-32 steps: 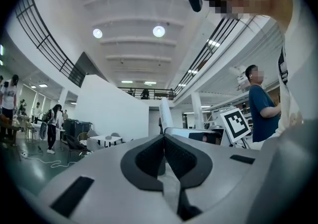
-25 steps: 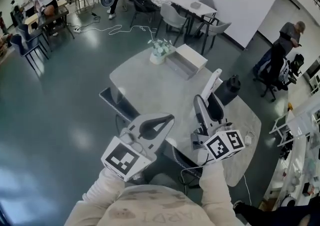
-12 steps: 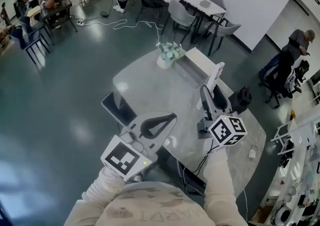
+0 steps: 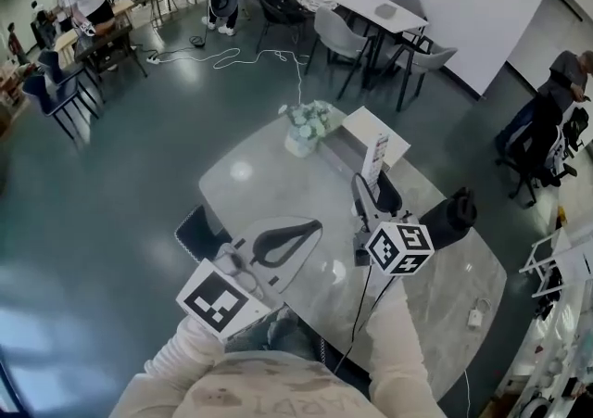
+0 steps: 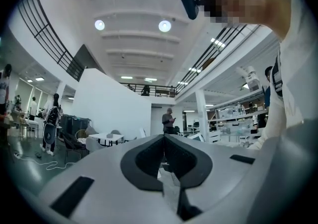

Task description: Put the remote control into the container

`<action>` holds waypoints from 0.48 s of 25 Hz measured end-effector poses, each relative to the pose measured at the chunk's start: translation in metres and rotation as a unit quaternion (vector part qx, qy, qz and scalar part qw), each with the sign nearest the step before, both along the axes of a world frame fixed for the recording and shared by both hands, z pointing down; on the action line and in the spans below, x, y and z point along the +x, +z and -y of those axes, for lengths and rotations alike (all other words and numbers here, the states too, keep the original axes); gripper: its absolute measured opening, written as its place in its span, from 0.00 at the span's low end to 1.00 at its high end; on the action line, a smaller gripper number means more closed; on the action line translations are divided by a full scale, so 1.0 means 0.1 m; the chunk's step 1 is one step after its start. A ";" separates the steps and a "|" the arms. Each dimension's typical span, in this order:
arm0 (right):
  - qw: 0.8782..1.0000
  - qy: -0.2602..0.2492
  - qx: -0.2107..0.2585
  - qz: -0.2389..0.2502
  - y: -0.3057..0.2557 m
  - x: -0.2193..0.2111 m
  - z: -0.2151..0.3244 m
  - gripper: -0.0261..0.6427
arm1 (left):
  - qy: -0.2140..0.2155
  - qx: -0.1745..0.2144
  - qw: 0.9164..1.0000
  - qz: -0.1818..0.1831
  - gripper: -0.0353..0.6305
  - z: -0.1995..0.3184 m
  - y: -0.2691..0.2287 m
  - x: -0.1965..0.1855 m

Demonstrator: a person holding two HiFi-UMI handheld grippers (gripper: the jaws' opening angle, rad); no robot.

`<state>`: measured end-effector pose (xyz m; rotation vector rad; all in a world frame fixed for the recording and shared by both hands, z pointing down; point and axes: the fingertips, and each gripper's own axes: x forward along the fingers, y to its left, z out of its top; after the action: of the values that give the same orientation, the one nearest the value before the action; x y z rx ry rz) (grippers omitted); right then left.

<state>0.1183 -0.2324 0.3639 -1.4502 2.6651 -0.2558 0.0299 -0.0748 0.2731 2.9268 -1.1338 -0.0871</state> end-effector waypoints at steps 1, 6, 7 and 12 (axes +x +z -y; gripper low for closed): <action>1.000 -0.001 -0.007 0.004 0.08 0.03 0.04 0.38 | 0.002 -0.004 1.000 0.003 0.07 0.06 0.03 0.03; 0.999 0.011 -0.032 0.017 0.31 0.13 0.29 0.38 | 0.010 0.001 1.000 0.026 0.07 0.32 0.14 0.06; 0.999 0.014 -0.035 0.015 0.32 0.14 0.32 0.38 | 0.014 0.001 1.000 0.027 0.07 0.36 0.14 0.06; 0.999 0.032 -0.043 -0.009 0.29 0.14 0.58 0.38 | 0.036 0.001 0.999 0.015 0.07 0.63 0.07 -0.01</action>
<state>0.1321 -0.2903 0.3932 -1.5674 2.6462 -0.3566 0.0288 -0.1376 0.2804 2.9765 -1.0319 -0.0435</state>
